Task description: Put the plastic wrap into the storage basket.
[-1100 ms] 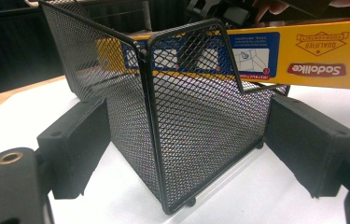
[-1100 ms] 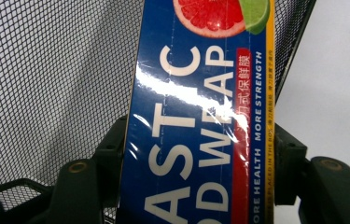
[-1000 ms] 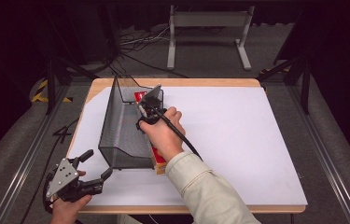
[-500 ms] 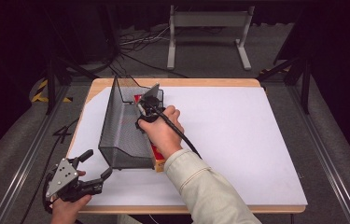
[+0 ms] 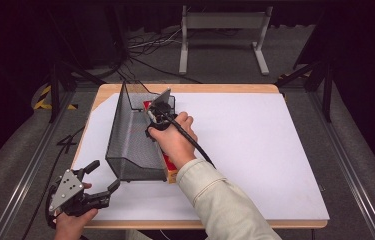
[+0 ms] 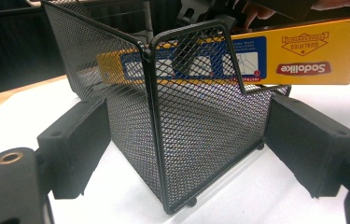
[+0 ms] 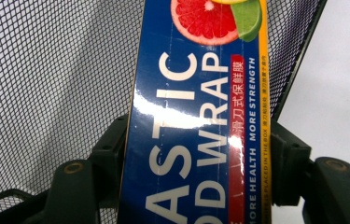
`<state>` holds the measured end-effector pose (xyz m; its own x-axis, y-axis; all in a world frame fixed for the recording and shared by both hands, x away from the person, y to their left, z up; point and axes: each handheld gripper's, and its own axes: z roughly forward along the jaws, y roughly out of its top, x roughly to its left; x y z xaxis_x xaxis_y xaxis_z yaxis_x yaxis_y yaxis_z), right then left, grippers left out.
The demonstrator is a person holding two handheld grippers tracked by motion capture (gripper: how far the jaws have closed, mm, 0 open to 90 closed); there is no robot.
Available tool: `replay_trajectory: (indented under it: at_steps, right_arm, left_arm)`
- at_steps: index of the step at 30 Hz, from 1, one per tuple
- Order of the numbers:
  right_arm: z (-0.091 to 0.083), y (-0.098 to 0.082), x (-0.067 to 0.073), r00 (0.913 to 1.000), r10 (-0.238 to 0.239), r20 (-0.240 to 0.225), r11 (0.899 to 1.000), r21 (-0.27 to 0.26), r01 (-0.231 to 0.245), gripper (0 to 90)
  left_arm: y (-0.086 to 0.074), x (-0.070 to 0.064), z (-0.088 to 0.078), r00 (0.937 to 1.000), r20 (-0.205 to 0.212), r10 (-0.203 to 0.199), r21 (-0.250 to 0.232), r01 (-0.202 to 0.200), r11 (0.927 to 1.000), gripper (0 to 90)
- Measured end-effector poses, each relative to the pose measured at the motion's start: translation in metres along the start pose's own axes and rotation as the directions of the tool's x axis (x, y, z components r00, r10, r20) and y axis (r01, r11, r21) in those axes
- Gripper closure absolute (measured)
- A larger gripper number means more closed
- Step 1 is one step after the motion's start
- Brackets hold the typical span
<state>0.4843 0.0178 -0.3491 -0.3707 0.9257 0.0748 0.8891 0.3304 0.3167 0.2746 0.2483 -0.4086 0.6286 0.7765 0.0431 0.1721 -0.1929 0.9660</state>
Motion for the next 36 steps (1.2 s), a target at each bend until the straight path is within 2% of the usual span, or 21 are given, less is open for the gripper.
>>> replay_trajectory:
  at_steps: [7, 13, 15, 20, 25, 27, 28, 31, 33, 36]
  right_arm:
    - [0.001, 0.004, 0.002, 0.9998, -0.003, 0.019, 1.000, -0.002, 0.003, 37.7]
    - [0.001, 0.004, 0.001, 0.9999, -0.009, 0.005, 1.000, -0.004, 0.009, 34.9]
    - [0.000, 0.004, -0.002, 0.9989, 0.003, -0.048, 1.000, 0.000, -0.003, 27.0]
    - [-0.006, 0.002, -0.002, 0.9972, -0.022, -0.071, 1.000, -0.023, 0.021, 21.8]
    - [-0.017, 0.000, -0.006, 0.9952, -0.038, -0.089, 0.997, -0.075, 0.032, 22.5]
    - [-0.026, -0.003, -0.008, 0.9952, -0.046, -0.087, 0.991, -0.128, 0.035, 23.4]
    - [-0.026, -0.003, -0.008, 0.9952, -0.046, -0.087, 0.991, -0.128, 0.035, 23.4]
    - [-0.045, -0.009, -0.011, 0.9916, -0.087, -0.096, 0.972, -0.224, 0.064, 22.7]
    - [-0.055, -0.012, -0.014, 0.9883, -0.112, -0.103, 0.961, -0.263, 0.082, 21.6]
    - [-0.069, -0.019, -0.018, 0.9836, -0.147, -0.104, 0.940, -0.325, 0.106, 20.4]
  left_arm:
    - [0.000, 0.000, 0.000, 1.0000, 0.001, -0.002, -0.004, 0.002, 1.0000, 15.6]
    - [0.000, 0.000, 0.000, 1.0000, 0.001, -0.002, -0.004, 0.002, 1.0000, 15.6]
    - [0.000, 0.000, 0.000, 1.0000, 0.000, -0.003, -0.005, 0.003, 1.0000, 15.6]
    - [-0.001, 0.000, -0.001, 1.0000, -0.002, -0.005, -0.003, 0.005, 1.0000, 15.5]
    - [0.000, 0.001, -0.002, 1.0000, -0.004, -0.005, -0.003, 0.005, 1.0000, 15.6]
    - [0.000, 0.000, 0.000, 1.0000, -0.001, -0.002, -0.003, 0.002, 1.0000, 15.6]
    - [0.000, 0.000, 0.000, 1.0000, -0.001, -0.002, -0.003, 0.002, 1.0000, 15.6]
    - [0.000, 0.000, 0.001, 1.0000, 0.004, 0.006, 0.001, -0.006, 1.0000, 15.5]
    - [0.000, 0.001, 0.000, 1.0000, 0.000, -0.005, -0.006, 0.005, 1.0000, 15.5]
    - [0.000, 0.000, -0.001, 1.0000, -0.002, -0.005, -0.005, 0.005, 1.0000, 15.6]
